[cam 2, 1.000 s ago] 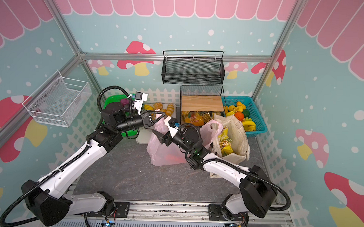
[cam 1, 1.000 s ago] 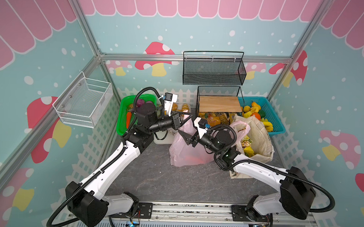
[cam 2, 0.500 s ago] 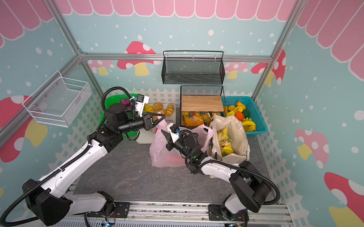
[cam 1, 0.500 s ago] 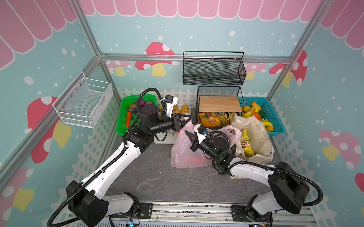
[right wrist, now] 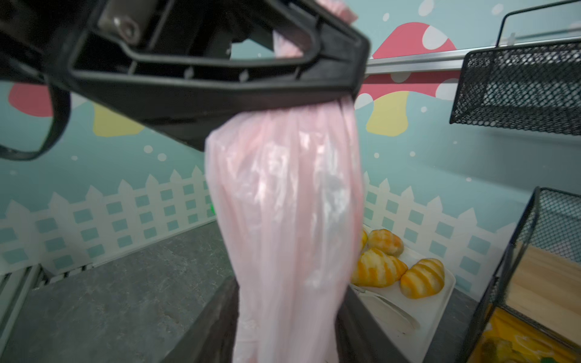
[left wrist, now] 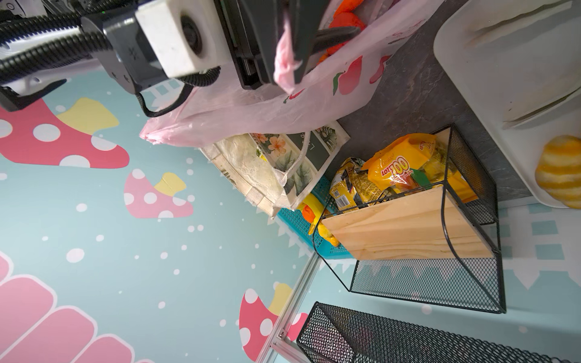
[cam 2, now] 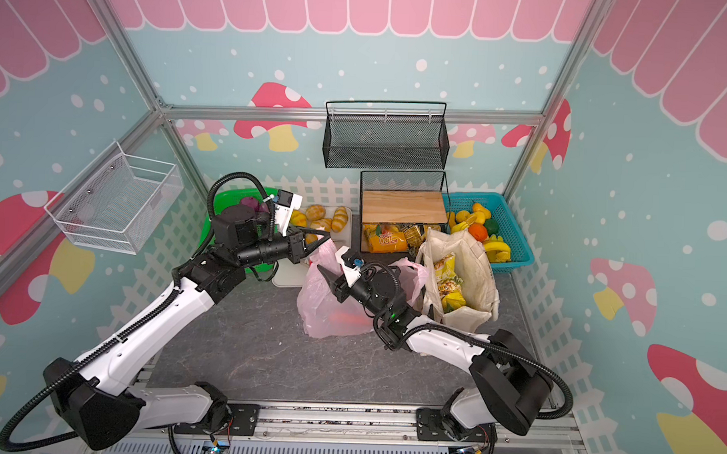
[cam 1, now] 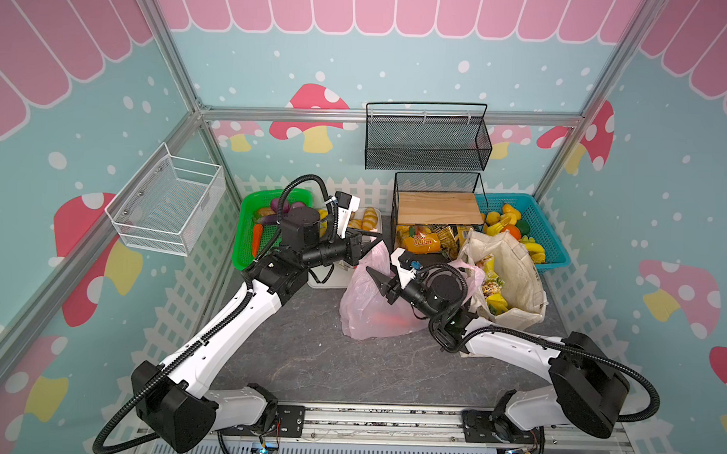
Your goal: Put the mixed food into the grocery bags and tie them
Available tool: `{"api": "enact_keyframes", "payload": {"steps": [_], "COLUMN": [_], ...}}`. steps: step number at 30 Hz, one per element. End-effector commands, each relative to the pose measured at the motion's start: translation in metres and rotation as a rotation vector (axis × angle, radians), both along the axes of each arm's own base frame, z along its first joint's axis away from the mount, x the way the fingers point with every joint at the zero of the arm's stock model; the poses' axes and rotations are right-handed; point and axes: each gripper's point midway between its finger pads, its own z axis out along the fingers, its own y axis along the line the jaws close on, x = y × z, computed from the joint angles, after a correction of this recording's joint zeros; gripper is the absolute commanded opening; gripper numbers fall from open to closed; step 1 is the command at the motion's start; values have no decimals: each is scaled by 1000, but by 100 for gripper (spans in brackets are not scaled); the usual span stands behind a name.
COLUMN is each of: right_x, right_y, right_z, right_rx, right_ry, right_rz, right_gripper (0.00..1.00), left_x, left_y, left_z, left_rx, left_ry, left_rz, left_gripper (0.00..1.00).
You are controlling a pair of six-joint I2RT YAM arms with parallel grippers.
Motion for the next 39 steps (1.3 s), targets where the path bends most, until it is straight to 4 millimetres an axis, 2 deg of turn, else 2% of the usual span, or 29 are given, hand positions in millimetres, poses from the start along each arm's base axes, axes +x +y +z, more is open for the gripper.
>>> {"api": "enact_keyframes", "payload": {"steps": [1, 3, 7, 10, 13, 17, 19, 24, 26, 28, 31, 36, 39], "right_x": [-18, -16, 2, 16, 30, 45, 50, 48, 44, 39, 33, 8, -5], "right_y": [11, 11, 8, 7, 0, -11, -16, -25, -24, -21, -18, 3, 10], "right_z": [15, 26, 48, 54, 51, 24, -1, -56, -63, -58, -40, -13, -5], "right_rx": [5, 31, 128, 195, 252, 235, 218, 140, 118, 97, 62, -56, -132], "right_ry": [-54, -60, -30, 5, 49, 118, 168, 247, 252, 226, 157, 4, -66], "right_rz": [40, 5, -104, -205, -322, -502, -559, -595, -566, -529, -478, -261, -135], "right_gripper": [68, 74, 76, 75, 70, 57, 49, 38, 36, 35, 45, 77, 83], "left_x": [-8, -10, -15, -16, -17, -18, -20, -24, -23, -21, -19, -16, -15], "left_y": [0, -2, -4, -3, -2, -1, 0, 5, 6, 6, 7, 8, 9], "left_z": [22, 25, 31, 32, 31, 34, 37, 45, 45, 42, 41, 38, 38], "left_rx": [-51, -68, -103, -128, -142, -153, -159, -163, -152, -144, -142, -128, -129], "left_ry": [-3, 7, 30, 50, 57, 58, 52, 24, 14, 17, 21, 19, 21], "left_rz": [-2, -5, -6, 2, 10, 12, 12, 18, 24, 27, 24, 26, 19], "left_gripper": [0, 0, 0, 0, 0, 0, 0, 0, 0, 0, 0, 0, 0]}}
